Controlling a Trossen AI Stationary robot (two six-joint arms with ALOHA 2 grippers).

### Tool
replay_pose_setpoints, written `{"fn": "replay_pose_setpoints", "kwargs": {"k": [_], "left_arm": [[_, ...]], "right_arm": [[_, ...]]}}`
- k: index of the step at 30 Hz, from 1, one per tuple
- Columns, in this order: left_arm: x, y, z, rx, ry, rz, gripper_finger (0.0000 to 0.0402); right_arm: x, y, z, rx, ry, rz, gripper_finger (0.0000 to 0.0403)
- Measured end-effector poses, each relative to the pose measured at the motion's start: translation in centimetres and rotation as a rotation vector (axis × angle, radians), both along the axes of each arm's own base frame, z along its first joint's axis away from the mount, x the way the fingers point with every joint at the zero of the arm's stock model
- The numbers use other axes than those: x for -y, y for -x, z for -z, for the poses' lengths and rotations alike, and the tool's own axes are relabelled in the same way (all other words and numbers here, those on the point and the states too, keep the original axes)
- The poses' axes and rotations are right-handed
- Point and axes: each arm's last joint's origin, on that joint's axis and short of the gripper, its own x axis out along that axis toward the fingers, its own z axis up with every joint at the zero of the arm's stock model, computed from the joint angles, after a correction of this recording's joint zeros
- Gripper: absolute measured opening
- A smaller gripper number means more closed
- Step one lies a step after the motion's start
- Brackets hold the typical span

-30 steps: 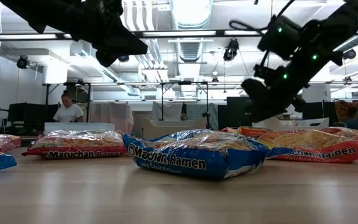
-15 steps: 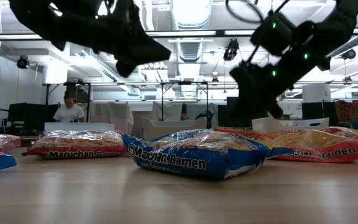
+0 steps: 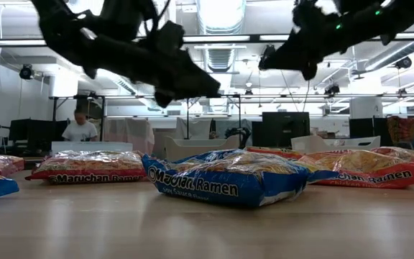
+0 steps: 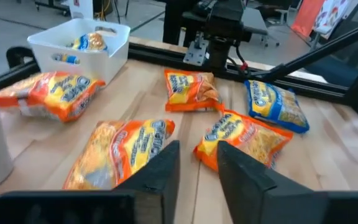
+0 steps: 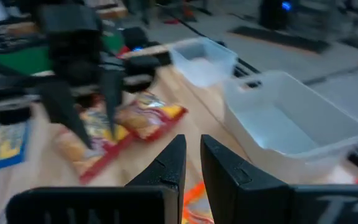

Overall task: Sort Maruchan noodles
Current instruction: Put the orange noodle pack into the transparent bin

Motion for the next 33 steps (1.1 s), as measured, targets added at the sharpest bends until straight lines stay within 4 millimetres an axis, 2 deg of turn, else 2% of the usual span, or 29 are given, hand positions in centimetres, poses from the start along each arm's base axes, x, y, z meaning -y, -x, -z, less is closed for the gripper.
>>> {"fn": "replay_pose_setpoints", "kwargs": {"k": [3,7,12,18,33], "left_arm": [[0.0,-1.3,0.2,-0.009,-0.016,-0.006,0.0129],[-0.3,-3.0,1.0,-0.073,-0.062,-0.063,0.0169],[-0.5,-4.9,2.5,-0.201,-0.13,-0.082,0.0199],[-0.9,-6.1,4.5,-0.29,-0.197,-0.115,0.0199],[-1.2,-7.4,7.3,-0.216,-0.245,-0.101,0.0198]], "right_arm": [[-0.3,0.5,-0.4,0.022,0.014,-0.062,0.0038],[-0.4,1.0,0.2,0.006,0.029,-0.078,0.0038],[-0.4,1.3,0.7,-0.023,0.062,-0.081,0.0038],[-0.4,1.4,0.4,-0.013,0.084,-0.086,0.0038],[-0.1,1.6,0.3,-0.024,0.101,-0.077,0.0038]]}}
